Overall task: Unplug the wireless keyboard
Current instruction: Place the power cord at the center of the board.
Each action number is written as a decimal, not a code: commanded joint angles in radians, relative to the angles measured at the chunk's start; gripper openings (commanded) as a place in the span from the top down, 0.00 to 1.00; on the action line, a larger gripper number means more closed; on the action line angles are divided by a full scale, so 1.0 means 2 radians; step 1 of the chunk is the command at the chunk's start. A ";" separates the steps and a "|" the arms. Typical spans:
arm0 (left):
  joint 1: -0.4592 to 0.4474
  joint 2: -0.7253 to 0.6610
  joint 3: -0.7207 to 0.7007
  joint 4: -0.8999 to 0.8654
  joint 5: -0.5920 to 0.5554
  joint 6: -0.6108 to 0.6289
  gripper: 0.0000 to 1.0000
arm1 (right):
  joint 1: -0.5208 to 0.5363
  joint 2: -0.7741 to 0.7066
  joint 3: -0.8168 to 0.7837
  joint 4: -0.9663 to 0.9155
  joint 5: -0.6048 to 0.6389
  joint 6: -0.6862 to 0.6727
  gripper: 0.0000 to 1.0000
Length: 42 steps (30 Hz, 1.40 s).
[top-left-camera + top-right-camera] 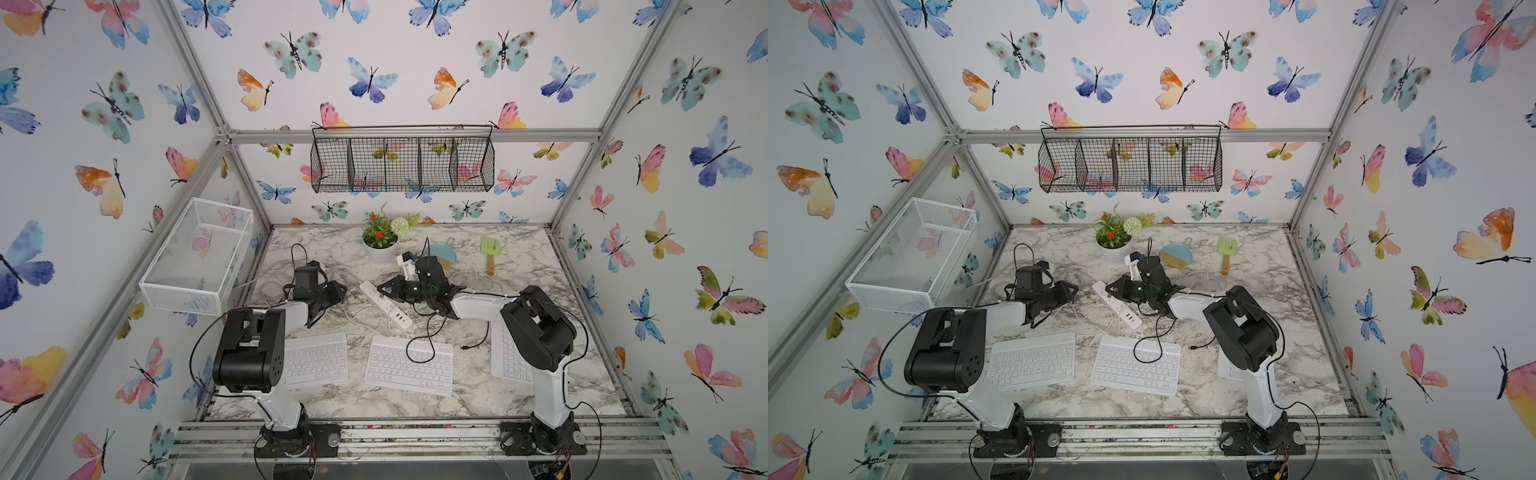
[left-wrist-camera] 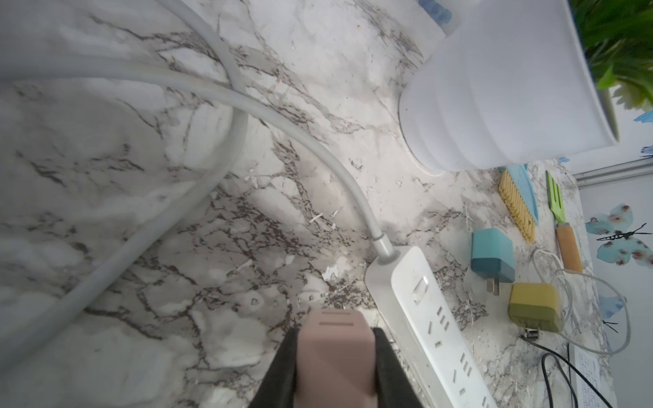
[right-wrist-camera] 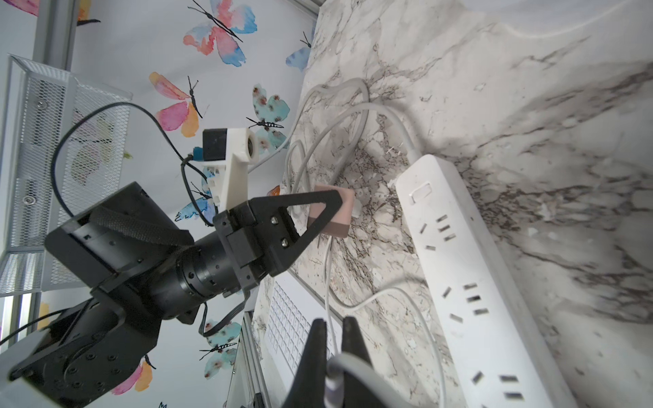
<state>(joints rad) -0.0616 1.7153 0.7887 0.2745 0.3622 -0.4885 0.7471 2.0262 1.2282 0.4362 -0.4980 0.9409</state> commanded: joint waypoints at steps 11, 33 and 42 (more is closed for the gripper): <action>0.006 0.085 0.038 0.040 0.014 -0.019 0.98 | 0.004 0.025 0.021 -0.016 -0.013 -0.025 0.93; 0.010 0.040 0.109 -0.128 -0.030 0.015 0.16 | 0.003 0.032 0.064 -0.118 0.019 -0.124 0.65; 0.010 -0.072 0.114 -0.210 -0.059 0.054 0.17 | 0.003 0.002 0.083 -0.166 0.022 -0.266 0.54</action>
<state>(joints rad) -0.0467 1.6432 1.0065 -0.0425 0.2867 -0.4282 0.7479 2.0777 1.3499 0.1604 -0.4576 0.5644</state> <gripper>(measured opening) 0.834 0.458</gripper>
